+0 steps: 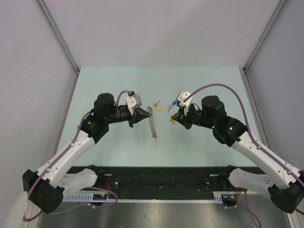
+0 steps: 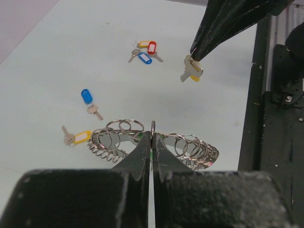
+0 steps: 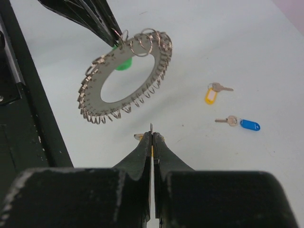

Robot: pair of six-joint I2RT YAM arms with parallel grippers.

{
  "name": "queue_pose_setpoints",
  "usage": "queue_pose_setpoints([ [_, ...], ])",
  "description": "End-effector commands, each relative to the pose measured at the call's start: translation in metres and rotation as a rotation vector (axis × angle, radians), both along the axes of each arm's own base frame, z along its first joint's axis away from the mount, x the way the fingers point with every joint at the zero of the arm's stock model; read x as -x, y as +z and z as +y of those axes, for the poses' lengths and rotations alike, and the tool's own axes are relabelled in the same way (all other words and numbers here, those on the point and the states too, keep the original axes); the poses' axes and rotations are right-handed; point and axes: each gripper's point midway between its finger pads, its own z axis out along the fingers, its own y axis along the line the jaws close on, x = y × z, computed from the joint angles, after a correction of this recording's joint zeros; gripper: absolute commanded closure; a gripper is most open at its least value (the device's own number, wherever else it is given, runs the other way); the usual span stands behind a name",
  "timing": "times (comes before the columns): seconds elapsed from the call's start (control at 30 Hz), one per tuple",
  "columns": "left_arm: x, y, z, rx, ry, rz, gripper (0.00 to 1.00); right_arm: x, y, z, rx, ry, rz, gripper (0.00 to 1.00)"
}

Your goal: Put the keys on the keyring

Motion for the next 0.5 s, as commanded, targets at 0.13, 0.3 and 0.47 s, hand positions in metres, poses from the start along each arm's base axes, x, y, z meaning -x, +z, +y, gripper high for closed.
queue_pose_setpoints([
  [0.13, 0.02, 0.035, -0.023, 0.065, -0.245, -0.136, 1.0, 0.011, 0.021, 0.01, -0.056, 0.085, -0.052, 1.0],
  [0.3, 0.025, 0.026, -0.022, 0.056, -0.282, -0.159, 1.0, 0.015, 0.017, 0.014, -0.042, 0.113, -0.055, 1.0],
  [0.47, 0.033, 0.019, -0.021, 0.054, -0.312, -0.184, 1.0, 0.018, 0.008, 0.025, -0.014, 0.153, -0.051, 1.0],
])
